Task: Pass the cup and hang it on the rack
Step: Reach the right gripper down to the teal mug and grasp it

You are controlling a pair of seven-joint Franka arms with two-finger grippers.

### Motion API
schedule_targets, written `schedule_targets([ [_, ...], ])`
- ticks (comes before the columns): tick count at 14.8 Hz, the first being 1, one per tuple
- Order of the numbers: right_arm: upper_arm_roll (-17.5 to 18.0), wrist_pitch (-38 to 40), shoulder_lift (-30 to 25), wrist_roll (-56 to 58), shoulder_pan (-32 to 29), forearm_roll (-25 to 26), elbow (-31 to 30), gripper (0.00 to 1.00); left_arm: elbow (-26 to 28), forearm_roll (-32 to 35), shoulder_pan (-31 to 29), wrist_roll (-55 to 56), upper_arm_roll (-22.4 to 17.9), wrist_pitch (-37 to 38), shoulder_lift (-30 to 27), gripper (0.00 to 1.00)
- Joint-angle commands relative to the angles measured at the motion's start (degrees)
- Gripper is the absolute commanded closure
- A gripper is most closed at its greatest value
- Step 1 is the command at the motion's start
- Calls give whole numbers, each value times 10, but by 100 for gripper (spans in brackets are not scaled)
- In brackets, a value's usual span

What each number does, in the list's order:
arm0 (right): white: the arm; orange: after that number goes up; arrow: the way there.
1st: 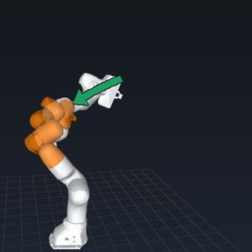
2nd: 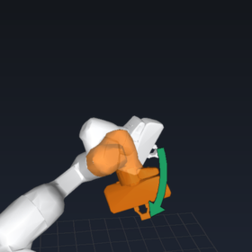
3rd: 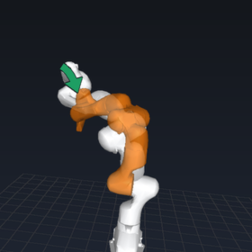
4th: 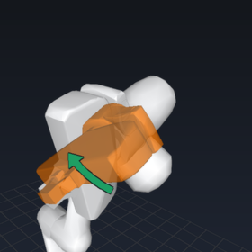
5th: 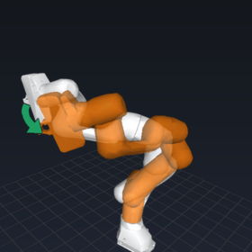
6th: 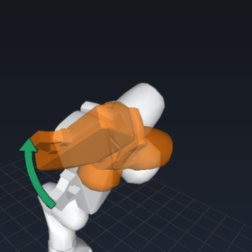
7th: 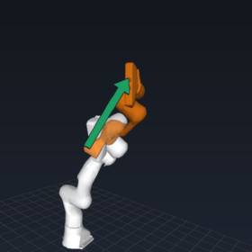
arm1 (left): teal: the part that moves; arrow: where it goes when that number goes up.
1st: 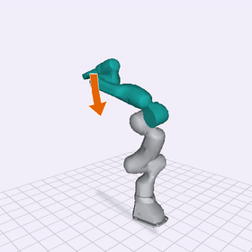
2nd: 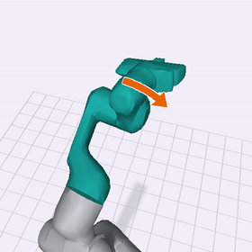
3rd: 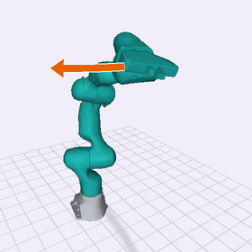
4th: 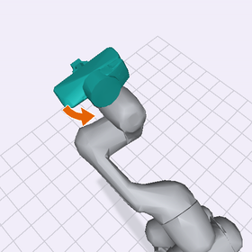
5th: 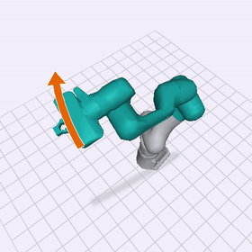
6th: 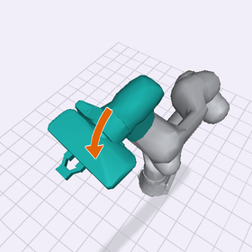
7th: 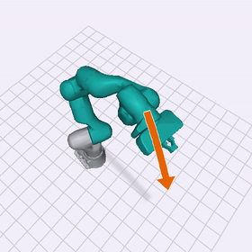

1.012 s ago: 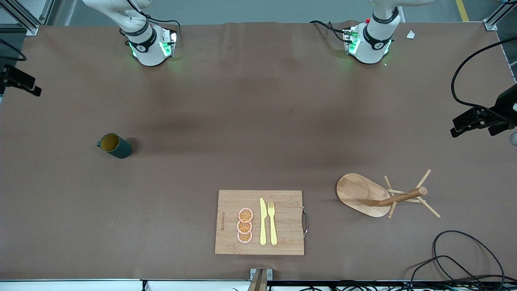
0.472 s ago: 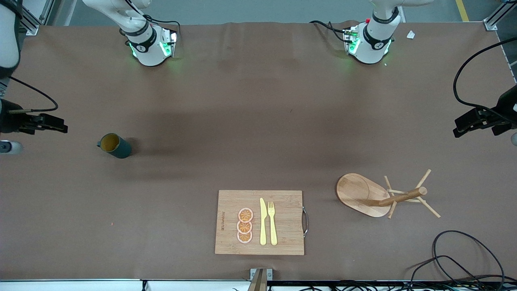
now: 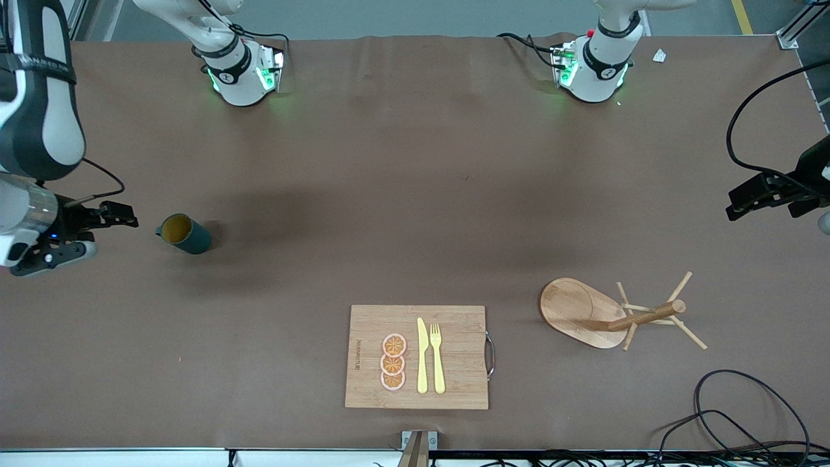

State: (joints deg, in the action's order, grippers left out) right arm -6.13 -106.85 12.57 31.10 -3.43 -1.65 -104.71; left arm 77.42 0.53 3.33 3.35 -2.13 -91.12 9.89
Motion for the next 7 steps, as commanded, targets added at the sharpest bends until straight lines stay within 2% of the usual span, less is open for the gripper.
schedule_targets([
  [1, 5, -84, -21, 86, -22, -23, -99, 0, -5, 4, 0, -5, 1, 9, 0, 0],
  [3, 5, -149, -19, 144, -25, -25, -145, 1, -5, 4, 3, -3, 1, 9, 0, 0],
  [7, 5, -260, -11, 191, -24, -25, -210, 12, -5, 5, 9, 2, 3, 9, 0, 0],
])
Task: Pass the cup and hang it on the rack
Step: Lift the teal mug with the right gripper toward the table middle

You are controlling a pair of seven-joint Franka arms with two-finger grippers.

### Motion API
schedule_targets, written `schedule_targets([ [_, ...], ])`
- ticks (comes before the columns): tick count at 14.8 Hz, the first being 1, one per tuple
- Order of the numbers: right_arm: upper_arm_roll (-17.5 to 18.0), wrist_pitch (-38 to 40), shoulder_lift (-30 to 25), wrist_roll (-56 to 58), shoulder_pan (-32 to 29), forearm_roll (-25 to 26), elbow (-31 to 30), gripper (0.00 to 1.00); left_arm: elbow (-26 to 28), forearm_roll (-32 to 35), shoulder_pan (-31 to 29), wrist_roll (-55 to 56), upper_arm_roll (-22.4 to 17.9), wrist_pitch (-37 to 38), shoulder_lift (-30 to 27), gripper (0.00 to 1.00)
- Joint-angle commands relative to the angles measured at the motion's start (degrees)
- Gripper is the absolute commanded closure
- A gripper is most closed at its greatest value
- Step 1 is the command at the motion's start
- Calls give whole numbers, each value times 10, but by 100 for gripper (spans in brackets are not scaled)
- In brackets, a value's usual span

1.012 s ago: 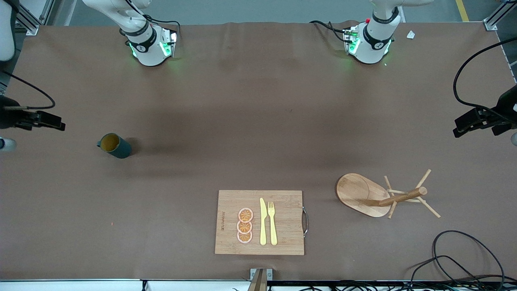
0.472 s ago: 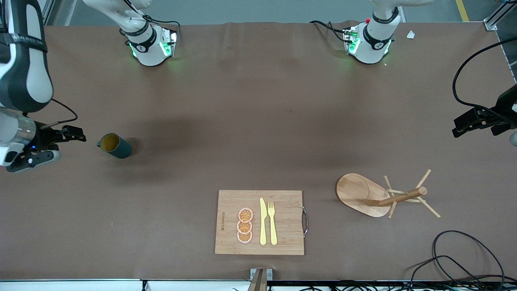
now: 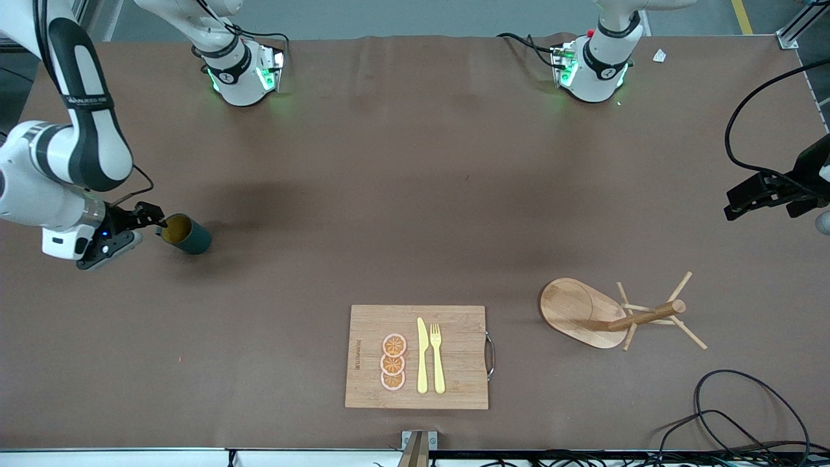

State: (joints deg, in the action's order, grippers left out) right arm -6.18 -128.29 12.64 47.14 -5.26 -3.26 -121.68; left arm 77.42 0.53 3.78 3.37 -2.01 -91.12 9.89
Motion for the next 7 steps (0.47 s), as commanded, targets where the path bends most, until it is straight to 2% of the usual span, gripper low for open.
schedule_targets([
  [1, 6, -54, 1, 44, -5, -9, -42, 17, -5, 5, 4, 1, 2, 9, 0, 0],
  [3, 6, -79, 26, 51, -5, -10, -41, 23, -5, 5, 4, 1, 2, 9, -1, 0],
  [7, 9, -103, 56, 52, -1, -11, -39, 54, -5, 5, 4, 1, 2, 9, -1, 0],
])
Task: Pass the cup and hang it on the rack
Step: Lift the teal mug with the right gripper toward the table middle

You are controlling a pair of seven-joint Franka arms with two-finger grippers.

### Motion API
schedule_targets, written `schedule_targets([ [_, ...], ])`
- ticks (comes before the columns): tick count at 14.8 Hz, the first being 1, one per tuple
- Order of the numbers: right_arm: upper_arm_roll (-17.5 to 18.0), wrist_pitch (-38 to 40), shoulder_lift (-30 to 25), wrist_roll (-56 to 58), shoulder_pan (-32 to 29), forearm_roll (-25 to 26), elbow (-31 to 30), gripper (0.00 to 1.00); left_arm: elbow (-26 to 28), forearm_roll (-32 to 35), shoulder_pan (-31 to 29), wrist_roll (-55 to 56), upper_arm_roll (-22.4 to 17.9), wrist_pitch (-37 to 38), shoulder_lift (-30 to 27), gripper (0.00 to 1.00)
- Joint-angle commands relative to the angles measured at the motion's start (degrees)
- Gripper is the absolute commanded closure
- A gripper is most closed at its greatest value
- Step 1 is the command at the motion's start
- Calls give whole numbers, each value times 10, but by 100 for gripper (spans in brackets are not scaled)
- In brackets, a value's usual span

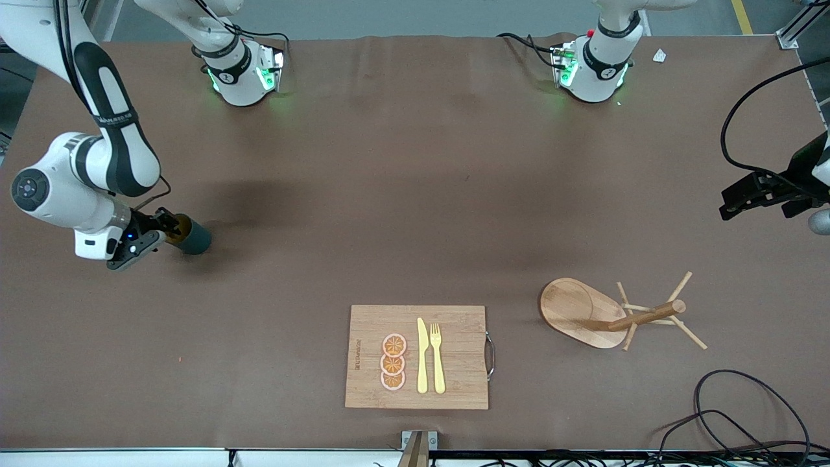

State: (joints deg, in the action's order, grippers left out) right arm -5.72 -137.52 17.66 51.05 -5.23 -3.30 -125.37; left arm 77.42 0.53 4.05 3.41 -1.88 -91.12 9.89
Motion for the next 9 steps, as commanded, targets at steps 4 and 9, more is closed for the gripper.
schedule_targets([
  [4, 6, -3, 5, 19, 11, -11, 2, 100, -5, 5, 2, 1, 0, 9, -1, 0],
  [9, 5, 56, -35, -35, 75, -69, 16, 100, -5, 4, -1, -2, 0, 9, -1, 0],
])
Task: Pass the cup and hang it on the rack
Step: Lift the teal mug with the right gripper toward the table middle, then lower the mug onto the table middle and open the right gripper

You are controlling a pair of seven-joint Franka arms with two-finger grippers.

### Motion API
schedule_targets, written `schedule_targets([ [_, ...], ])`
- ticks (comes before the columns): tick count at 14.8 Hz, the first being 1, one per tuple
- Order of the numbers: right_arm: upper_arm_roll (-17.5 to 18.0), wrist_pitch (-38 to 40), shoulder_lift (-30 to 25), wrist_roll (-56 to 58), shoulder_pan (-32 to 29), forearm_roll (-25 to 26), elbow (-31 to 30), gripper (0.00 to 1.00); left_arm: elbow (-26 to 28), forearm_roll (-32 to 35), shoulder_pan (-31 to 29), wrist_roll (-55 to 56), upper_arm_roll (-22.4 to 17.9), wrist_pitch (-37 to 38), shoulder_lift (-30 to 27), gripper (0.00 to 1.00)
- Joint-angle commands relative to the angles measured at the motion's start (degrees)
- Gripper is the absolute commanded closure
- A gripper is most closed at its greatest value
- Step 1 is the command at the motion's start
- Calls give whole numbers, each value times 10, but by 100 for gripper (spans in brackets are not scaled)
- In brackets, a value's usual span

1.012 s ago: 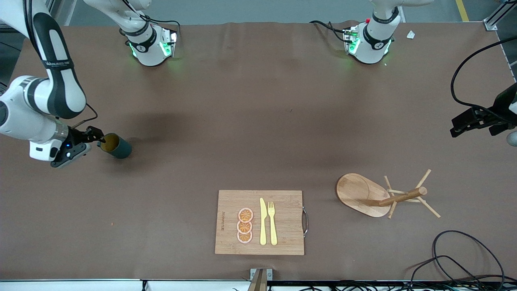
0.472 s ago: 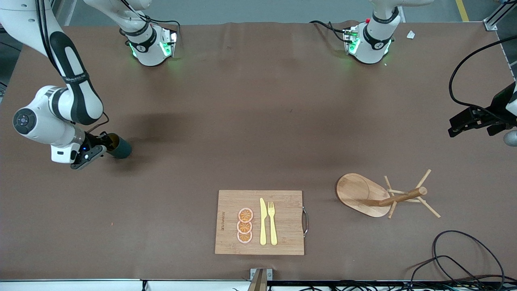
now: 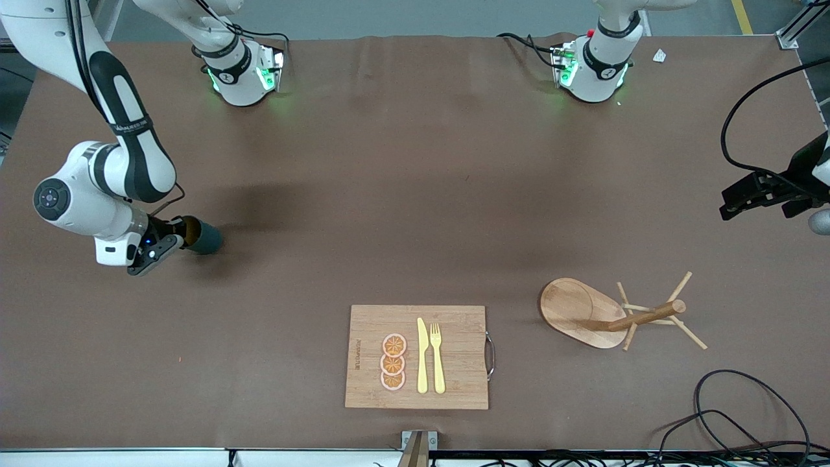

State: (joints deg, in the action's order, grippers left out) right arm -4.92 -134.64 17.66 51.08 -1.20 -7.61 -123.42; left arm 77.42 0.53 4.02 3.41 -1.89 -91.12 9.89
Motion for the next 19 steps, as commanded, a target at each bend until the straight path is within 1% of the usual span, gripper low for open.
schedule_targets([
  [1, -2, 31, -45, -80, 55, -26, -3, 100, -5, 5, -1, 0, 0, 9, -1, 0],
  [4, -2, 46, -61, -212, 133, -26, -1, 100, -5, 5, 1, 0, 0, 9, -1, 0],
  [6, -3, 46, -59, -279, 181, -26, 12, 100, -5, 5, -2, -4, 0, 9, 0, 0],
  [8, -3, 45, -54, -330, 231, -25, 33, 100, -5, 4, -5, -8, 0, 9, -1, 0],
  [10, -3, 46, -40, -418, 281, -25, 60, 100, -5, 4, -3, -7, 0, 9, 0, 0],
  [12, -3, 46, -8, -506, 334, -22, 99, 100, -5, 4, -1, -5, 0, 9, 0, 0],
  [15, -3, 46, 58, -581, 401, -19, 171, 99, -5, 4, -2, -6, 0, 9, 0, 0],
  [17, -3, 46, 97, -638, 430, -17, 219, 99, -5, 4, -2, -7, 0, 9, -1, 0],
  [19, -4, 59, 126, -675, 456, -3, 256, 99, -5, 5, -3, -8, 0, 9, 0, 0],
])
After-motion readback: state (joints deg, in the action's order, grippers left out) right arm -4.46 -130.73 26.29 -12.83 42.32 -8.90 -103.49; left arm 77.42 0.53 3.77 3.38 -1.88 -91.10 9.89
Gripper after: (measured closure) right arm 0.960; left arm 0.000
